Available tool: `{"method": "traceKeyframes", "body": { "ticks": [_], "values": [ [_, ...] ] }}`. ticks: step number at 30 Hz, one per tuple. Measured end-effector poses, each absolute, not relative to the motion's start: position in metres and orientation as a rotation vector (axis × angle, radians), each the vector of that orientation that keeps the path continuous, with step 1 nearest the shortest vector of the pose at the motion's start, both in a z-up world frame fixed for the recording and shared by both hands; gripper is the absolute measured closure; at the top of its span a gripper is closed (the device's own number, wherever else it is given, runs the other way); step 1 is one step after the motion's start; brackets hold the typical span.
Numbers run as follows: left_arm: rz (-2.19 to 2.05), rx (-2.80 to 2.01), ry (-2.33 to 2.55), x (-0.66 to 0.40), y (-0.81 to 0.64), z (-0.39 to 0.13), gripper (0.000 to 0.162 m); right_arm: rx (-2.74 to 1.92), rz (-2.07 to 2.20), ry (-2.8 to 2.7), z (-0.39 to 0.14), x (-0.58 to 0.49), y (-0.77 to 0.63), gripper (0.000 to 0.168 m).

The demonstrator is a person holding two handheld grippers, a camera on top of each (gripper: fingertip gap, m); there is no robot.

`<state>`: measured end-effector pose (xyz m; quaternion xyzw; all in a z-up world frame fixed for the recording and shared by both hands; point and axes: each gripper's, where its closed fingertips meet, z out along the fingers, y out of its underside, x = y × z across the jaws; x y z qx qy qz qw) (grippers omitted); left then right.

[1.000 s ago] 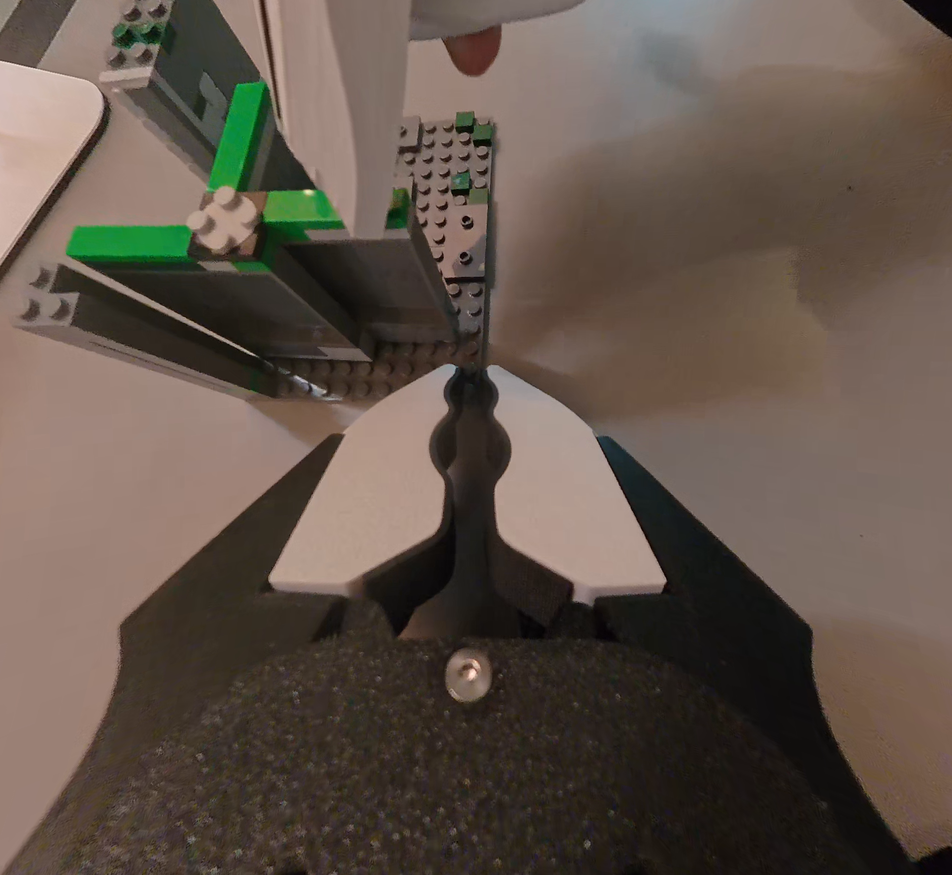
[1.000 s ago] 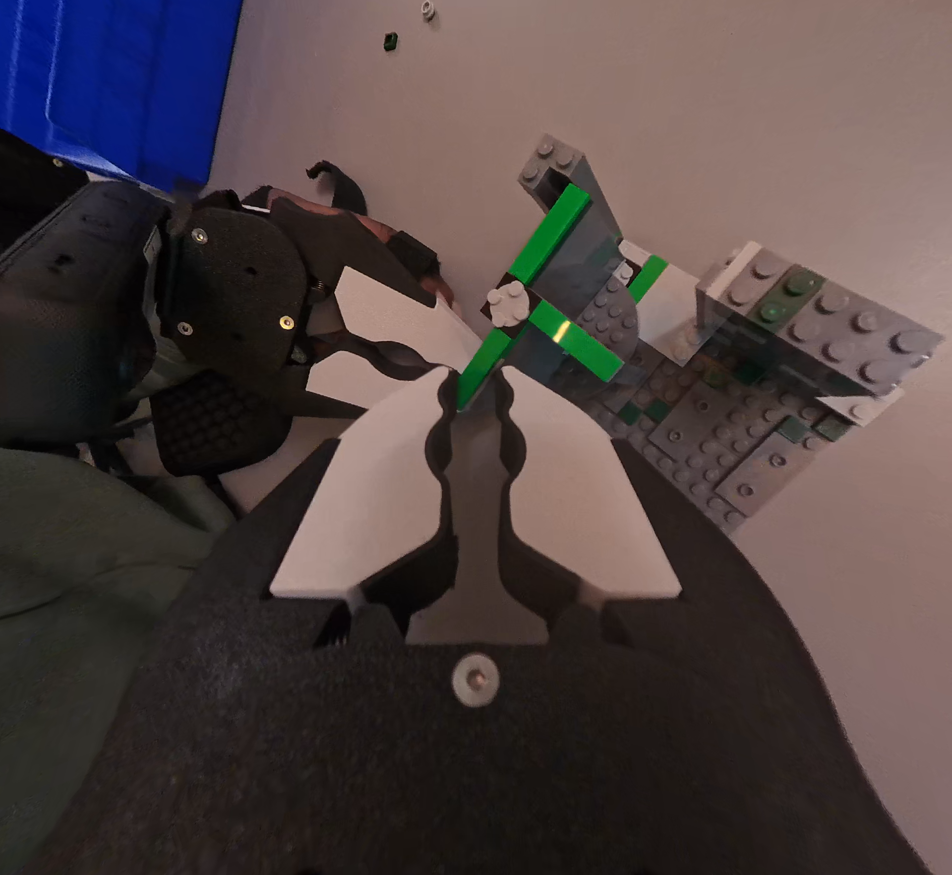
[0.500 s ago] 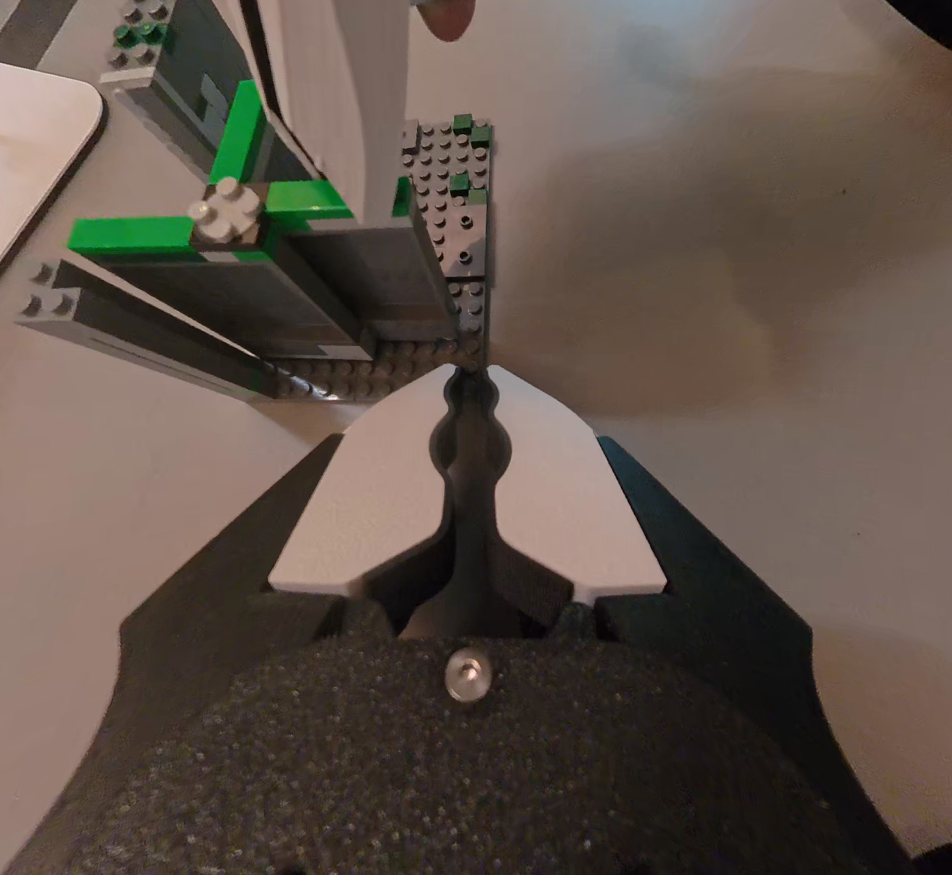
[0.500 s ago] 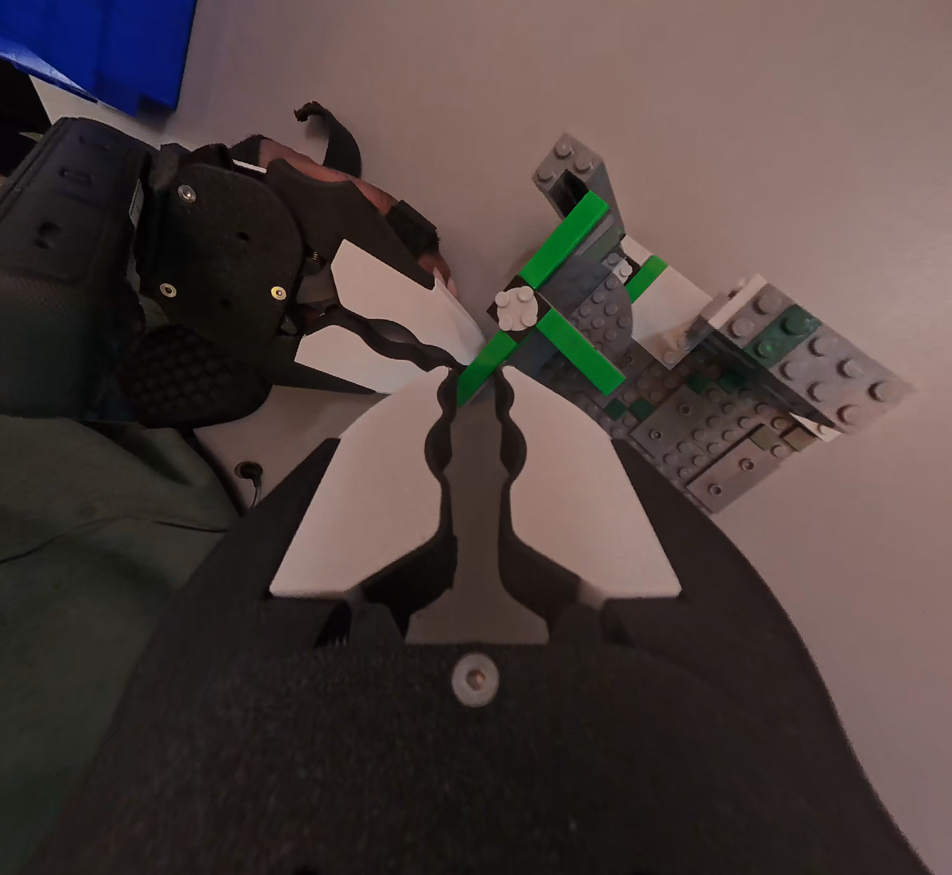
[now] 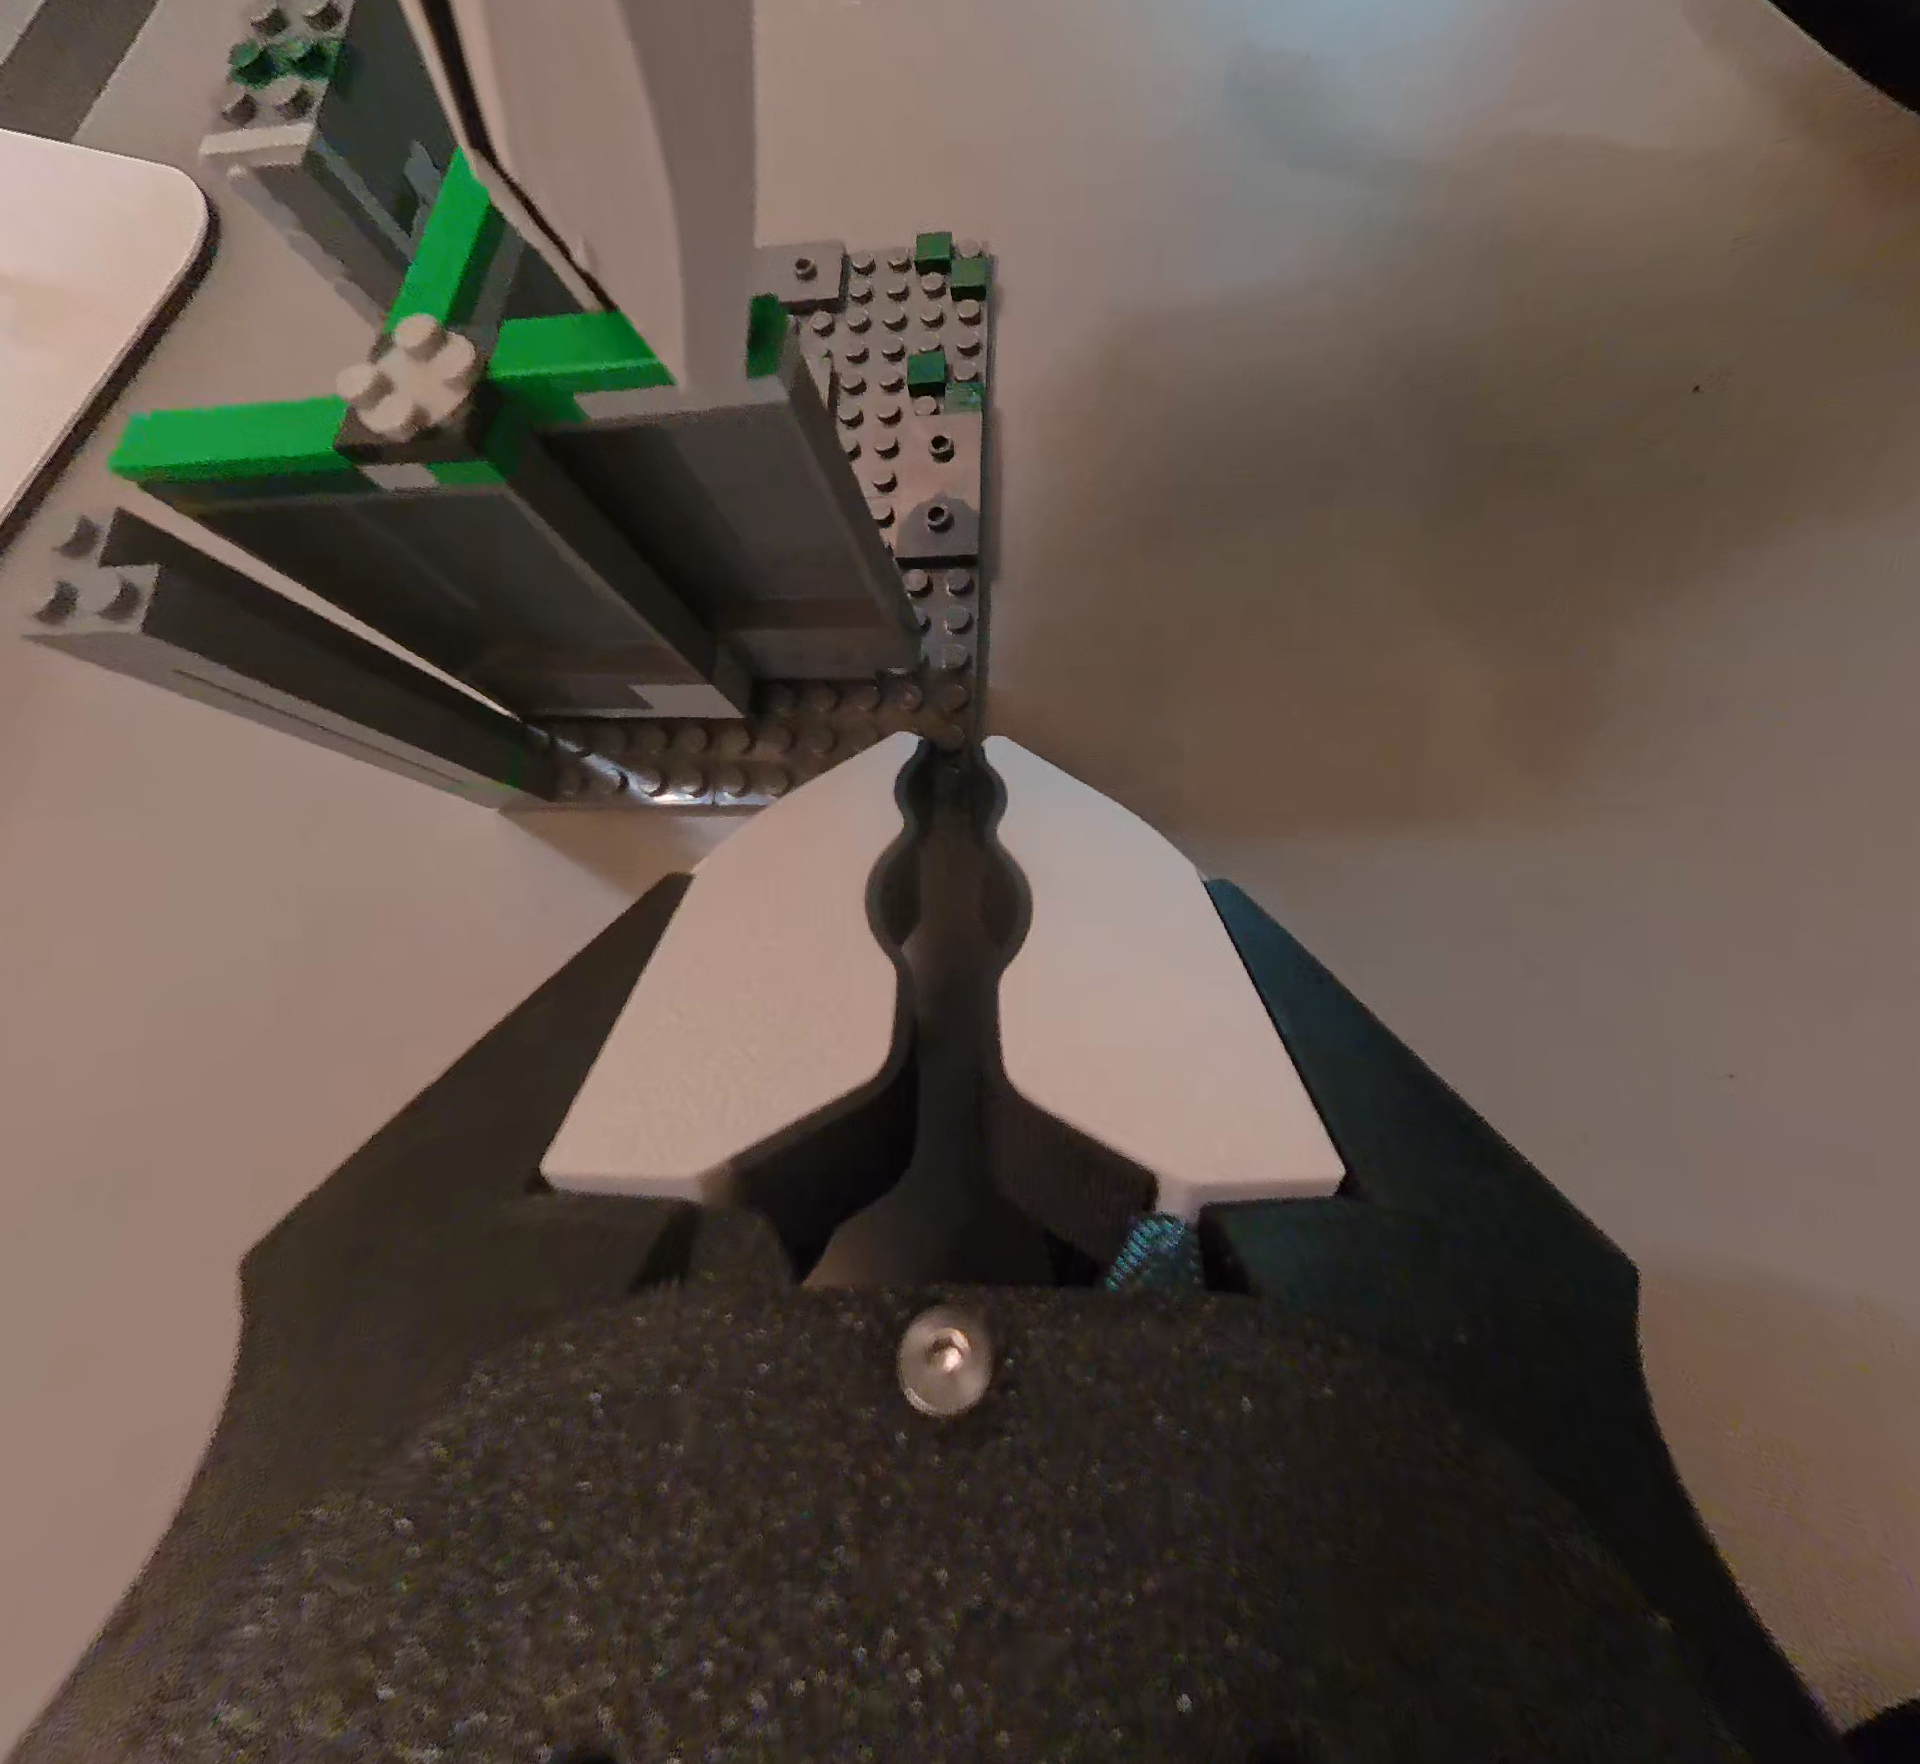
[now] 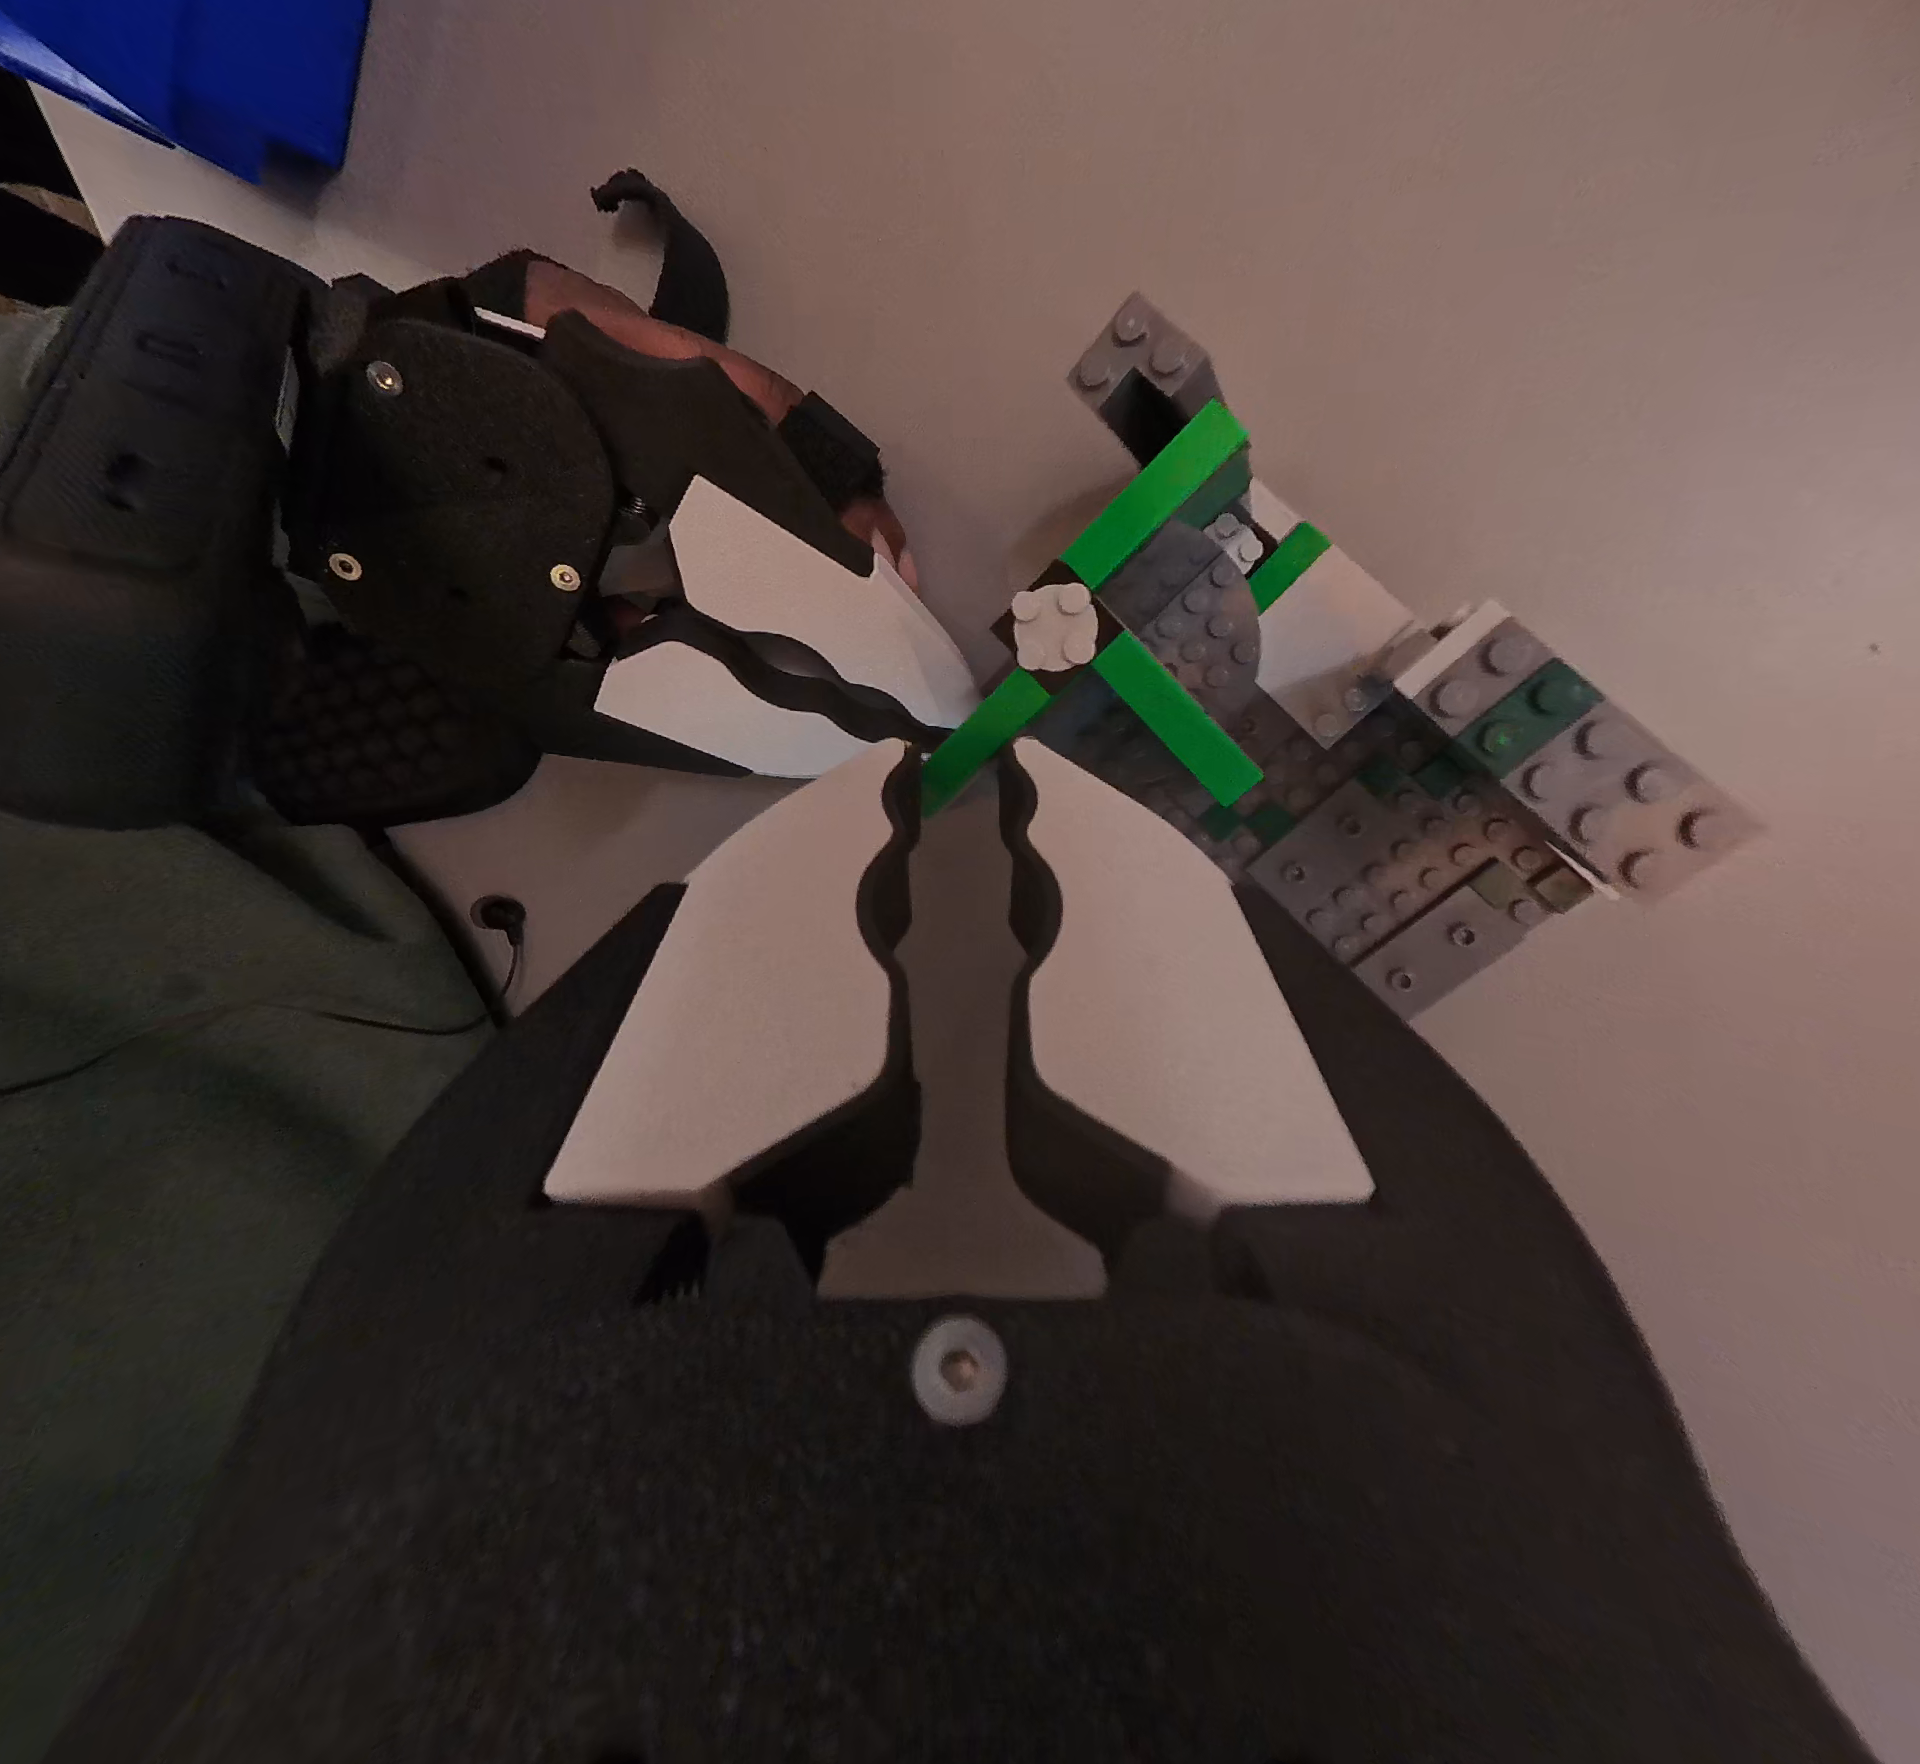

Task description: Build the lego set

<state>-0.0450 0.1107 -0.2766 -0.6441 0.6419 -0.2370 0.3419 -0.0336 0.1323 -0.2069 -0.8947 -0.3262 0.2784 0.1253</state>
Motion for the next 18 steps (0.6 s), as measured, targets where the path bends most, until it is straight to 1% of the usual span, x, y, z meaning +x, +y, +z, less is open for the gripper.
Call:
{"method": "traceKeyframes", "body": {
  "ticks": [13,14,18],
  "values": [
    [-0.628,-1.68,1.666,-0.0452,0.1104,-0.2764,0.155,-2.642,0.674,-1.113,-0.211,-0.0351,0.1278,0.153],
    [-0.63,-1.683,1.665,-0.0453,0.1105,-0.2765,0.155,-2.64,0.663,-1.11,-0.2108,-0.0355,0.1266,0.152],
    [-0.63,-1.688,1.664,-0.0454,0.1106,-0.2767,0.155,-2.594,0.532,-1.062,-0.2091,-0.0344,0.1231,0.134]
  ]
}}
